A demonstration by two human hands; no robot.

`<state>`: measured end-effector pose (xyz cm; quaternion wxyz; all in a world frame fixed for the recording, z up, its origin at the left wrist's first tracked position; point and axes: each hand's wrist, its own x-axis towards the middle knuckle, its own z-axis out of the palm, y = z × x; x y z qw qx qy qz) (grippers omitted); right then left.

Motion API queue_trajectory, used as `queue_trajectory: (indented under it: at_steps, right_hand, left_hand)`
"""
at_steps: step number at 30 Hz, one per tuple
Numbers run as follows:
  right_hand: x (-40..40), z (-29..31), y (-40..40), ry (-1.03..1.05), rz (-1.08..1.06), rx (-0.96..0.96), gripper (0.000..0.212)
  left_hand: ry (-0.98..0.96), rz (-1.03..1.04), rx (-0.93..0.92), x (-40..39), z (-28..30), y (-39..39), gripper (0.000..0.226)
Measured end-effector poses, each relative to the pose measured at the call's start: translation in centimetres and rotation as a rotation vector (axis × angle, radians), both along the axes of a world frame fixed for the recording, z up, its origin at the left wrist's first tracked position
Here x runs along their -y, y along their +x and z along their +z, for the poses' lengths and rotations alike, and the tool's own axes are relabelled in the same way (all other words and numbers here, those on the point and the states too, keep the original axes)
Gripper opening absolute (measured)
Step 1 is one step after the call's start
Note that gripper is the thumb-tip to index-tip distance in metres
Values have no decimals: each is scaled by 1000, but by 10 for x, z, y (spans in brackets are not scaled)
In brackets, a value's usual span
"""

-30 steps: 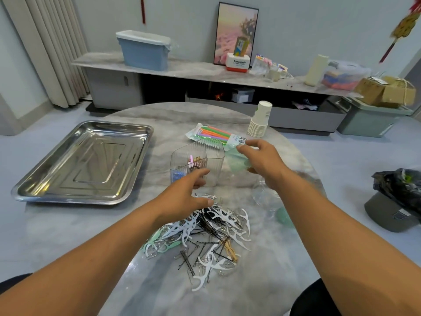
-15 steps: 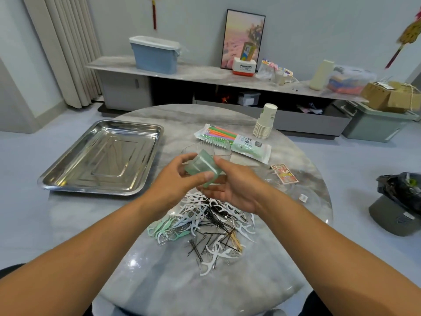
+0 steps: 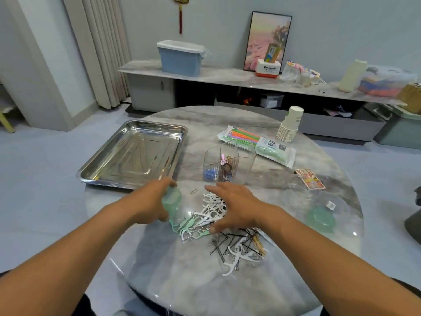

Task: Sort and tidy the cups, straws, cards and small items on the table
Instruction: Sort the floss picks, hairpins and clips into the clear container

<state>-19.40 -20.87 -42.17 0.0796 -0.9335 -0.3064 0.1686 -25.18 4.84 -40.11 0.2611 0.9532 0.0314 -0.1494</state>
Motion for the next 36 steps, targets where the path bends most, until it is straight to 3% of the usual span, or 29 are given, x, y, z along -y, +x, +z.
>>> queue_trajectory:
  at_steps: [3,6,14,18,23,28,32,36]
  right_hand:
    - [-10,-8,7,-89,7,-26,127]
    - [-15,-10,13,-136,0,-8,122]
    - [-10,-6,26,-16,-36,80,50]
    - [-4,-4,27,14,-38,109,27]
    - [5,5,28,53,-52,158,19]
    - [19,21,28,129,-189,126,23]
    - [34,33,29,328,-369,-4,20]
    - [51,34,30,475,-470,-125,15]
  left_hand:
    - [-11,7,82,1,-6,1,95]
    - [-76,1,104,8,-13,3,98]
    - [-94,12,104,21,-27,18,99]
    - [-72,-37,145,26,-27,24,107]
    - [-53,-107,316,37,-17,27,109]
    - [-199,-106,531,60,-7,25,79]
    - [-381,-20,489,80,-2,24,62]
    - [-499,19,333,90,-3,28,67]
